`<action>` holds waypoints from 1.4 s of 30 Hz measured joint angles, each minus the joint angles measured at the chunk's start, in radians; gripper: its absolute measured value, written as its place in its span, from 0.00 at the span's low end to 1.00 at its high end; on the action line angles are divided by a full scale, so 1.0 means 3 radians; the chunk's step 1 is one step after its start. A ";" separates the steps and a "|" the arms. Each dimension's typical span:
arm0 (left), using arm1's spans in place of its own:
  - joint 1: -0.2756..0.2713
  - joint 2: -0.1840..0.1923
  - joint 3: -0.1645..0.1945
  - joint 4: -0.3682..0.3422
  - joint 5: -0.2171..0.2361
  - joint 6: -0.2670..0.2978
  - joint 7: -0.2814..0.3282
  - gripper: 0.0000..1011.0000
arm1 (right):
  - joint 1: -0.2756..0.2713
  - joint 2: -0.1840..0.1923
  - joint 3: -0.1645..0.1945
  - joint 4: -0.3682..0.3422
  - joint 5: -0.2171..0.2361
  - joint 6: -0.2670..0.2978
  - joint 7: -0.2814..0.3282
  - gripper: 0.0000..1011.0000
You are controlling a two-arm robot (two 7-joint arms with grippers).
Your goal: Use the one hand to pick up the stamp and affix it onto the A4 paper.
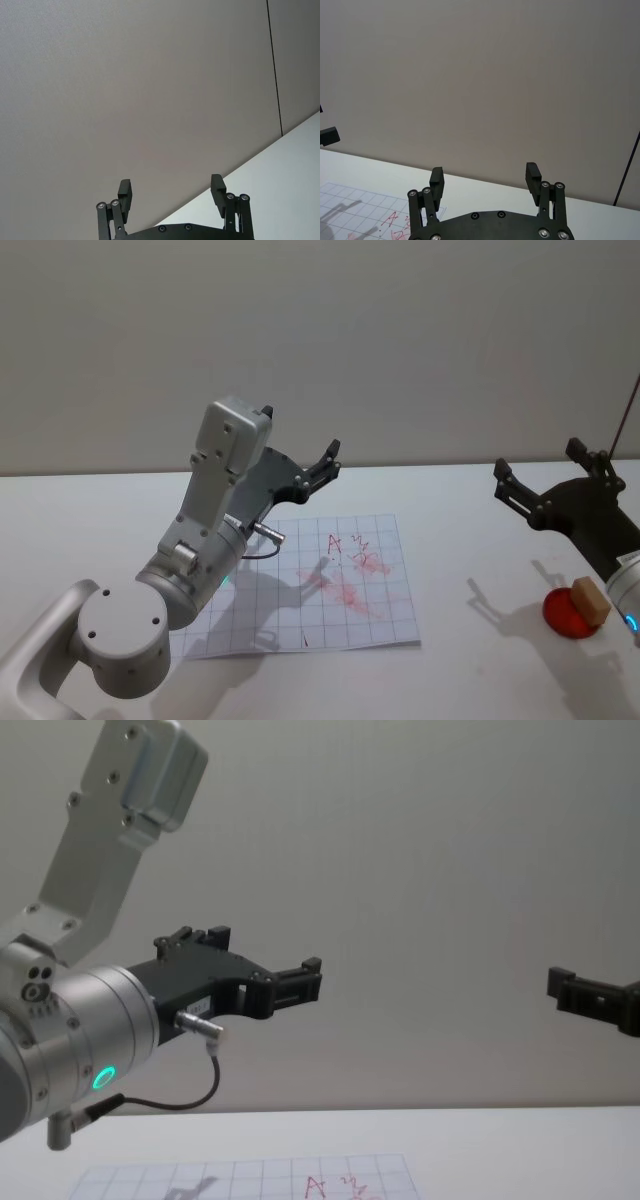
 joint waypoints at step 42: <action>0.0000 0.0000 0.0000 0.0000 0.0000 0.0000 0.0000 0.99 | -0.0195 0.0191 0.0097 -0.0103 0.0147 0.0148 0.0066 0.99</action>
